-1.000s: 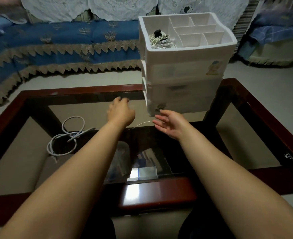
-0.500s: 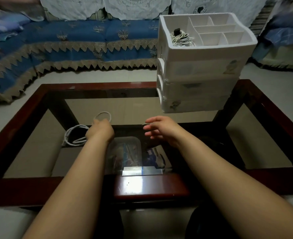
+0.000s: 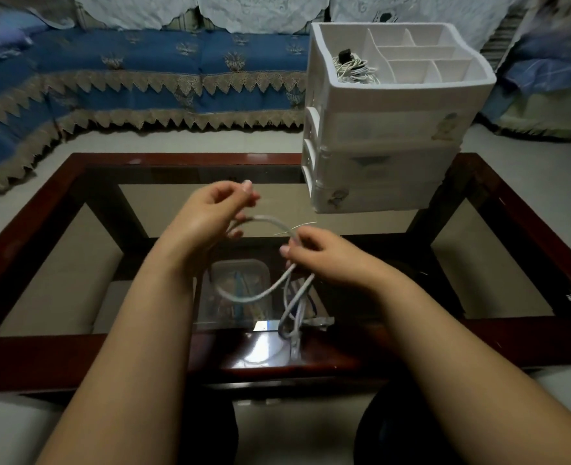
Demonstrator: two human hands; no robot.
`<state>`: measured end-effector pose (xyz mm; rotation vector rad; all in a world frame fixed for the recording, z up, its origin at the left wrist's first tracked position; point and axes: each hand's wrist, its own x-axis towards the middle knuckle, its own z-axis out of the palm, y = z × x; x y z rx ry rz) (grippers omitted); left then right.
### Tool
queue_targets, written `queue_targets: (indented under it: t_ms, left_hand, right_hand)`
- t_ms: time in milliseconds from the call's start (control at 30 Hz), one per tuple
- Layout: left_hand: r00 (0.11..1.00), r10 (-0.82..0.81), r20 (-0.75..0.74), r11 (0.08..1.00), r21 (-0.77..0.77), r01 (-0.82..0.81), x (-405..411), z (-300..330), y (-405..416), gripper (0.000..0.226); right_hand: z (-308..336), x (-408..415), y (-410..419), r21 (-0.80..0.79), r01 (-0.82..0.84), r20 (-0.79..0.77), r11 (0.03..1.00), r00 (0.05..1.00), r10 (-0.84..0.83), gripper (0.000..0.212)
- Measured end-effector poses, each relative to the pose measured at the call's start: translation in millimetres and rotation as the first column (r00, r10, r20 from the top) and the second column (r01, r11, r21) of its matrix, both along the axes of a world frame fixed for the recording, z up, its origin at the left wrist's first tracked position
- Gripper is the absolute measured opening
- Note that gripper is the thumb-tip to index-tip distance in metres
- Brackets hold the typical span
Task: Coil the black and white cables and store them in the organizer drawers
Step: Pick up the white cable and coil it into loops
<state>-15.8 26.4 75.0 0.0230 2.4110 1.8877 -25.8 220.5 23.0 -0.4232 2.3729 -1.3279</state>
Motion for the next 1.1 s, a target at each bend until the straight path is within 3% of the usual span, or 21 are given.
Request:
queue_targets:
  t_ms: [100,200,233,333,433,533,633,767,867,967,1033,1100]
  left_hand:
    - [0.996,0.071,0.060,0.985,0.152,-0.080,-3.7,-9.8,-1.5,0.045]
    - [0.950,-0.144,0.277,0.851,0.524,-0.023,0.5,-18.0,4.3,0.071]
    - [0.927,-0.227,0.299,0.826,0.563,0.021,2.9,-21.2,7.0,0.076]
    - [0.880,-0.367,0.300,0.870,0.446,0.210,10.6,-31.1,18.5,0.069]
    - [0.879,-0.354,0.321,0.925,0.256,0.279,12.5,-34.6,26.5,0.035]
    - [0.907,-0.314,0.282,0.948,0.143,0.284,10.0,-37.4,22.7,0.020]
    - [0.952,-0.235,0.196,0.972,0.034,0.233,9.3,-32.0,17.6,0.021]
    - [0.976,-0.086,0.198,0.987,0.153,0.055,8.7,-23.4,8.9,0.052]
    - [0.972,0.065,0.225,0.958,0.258,-0.124,6.5,-20.8,-3.6,0.065]
    - [0.964,0.082,0.252,0.971,0.196,-0.134,7.0,-17.7,-12.8,0.055]
    - [0.958,0.010,0.288,0.985,0.160,-0.058,6.7,-18.1,-11.0,0.050]
    - [0.948,-0.037,0.315,0.987,0.161,-0.015,6.9,-18.8,-3.9,0.048]
  right_hand:
    - [5.4,-0.9,7.7,-0.084,0.161,-0.013,0.983,0.987,-0.163,0.039]
    - [-1.5,-7.0,12.6,-0.068,0.345,-0.145,0.936,0.925,-0.351,0.059]
    - [-3.3,-7.7,13.1,-0.045,0.397,-0.185,0.917,0.899,-0.398,0.061]
    - [-6.5,-6.7,12.1,-0.067,0.497,-0.248,0.865,0.832,-0.497,0.051]
    - [-1.0,-3.9,11.1,-0.137,0.546,-0.203,0.827,0.802,-0.563,0.042]
    - [5.8,-1.5,13.3,-0.145,0.524,-0.125,0.839,0.832,-0.541,0.037]
    - [11.5,2.4,17.3,-0.141,0.442,-0.010,0.886,0.894,-0.448,0.033]
    - [20.8,5.9,28.7,-0.152,0.371,0.079,0.916,0.929,-0.363,0.031]
    - [32.7,9.9,50.6,0.074,0.122,0.132,0.990,0.982,-0.131,0.028]
    - [28.7,11.0,67.3,0.439,-0.094,0.222,0.894,0.975,-0.006,0.026]
    - [18.7,10.7,64.0,0.554,-0.023,0.105,0.832,0.994,-0.043,0.055]
    - [16.0,15.9,47.6,0.457,0.149,-0.217,0.877,0.975,-0.052,0.073]
